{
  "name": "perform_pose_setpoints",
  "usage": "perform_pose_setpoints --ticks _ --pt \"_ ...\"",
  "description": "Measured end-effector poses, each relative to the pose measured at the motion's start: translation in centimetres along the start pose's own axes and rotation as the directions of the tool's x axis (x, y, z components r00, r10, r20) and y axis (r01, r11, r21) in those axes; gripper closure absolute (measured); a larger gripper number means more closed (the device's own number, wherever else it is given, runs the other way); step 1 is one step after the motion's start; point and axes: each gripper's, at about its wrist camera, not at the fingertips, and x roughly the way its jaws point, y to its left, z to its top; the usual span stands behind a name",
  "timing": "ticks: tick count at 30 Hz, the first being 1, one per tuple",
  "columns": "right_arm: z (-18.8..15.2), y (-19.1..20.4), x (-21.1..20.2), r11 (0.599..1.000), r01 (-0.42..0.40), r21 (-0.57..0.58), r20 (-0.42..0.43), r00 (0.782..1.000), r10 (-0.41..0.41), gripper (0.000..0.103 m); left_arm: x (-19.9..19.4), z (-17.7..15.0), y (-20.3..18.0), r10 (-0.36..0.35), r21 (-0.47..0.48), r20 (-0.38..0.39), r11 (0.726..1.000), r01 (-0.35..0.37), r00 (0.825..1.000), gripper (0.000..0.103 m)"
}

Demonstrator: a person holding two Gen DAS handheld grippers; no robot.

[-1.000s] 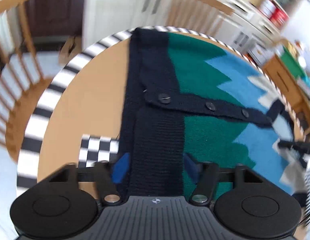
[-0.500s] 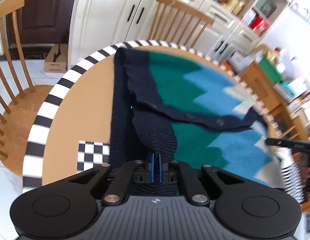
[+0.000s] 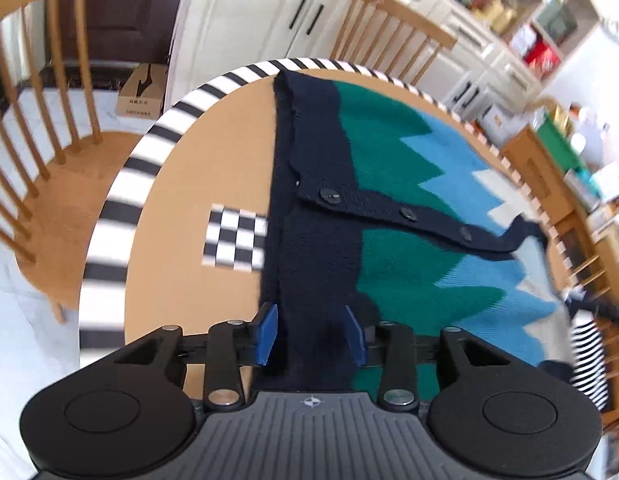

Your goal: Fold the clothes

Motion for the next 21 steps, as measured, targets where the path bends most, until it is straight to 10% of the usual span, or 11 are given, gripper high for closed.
perform_pose_setpoints --ticks 4,21 --pt "-4.3 0.4 2.8 0.964 -0.161 0.211 -0.118 0.975 0.189 0.057 -1.5 -2.3 0.3 -0.048 -0.053 0.03 0.997 0.049 0.998 0.057" --pt "-8.3 0.2 5.6 0.843 -0.157 0.515 -0.115 0.962 0.249 0.048 -1.1 -4.8 1.1 -0.075 -0.076 -0.104 0.995 0.068 0.992 0.047"
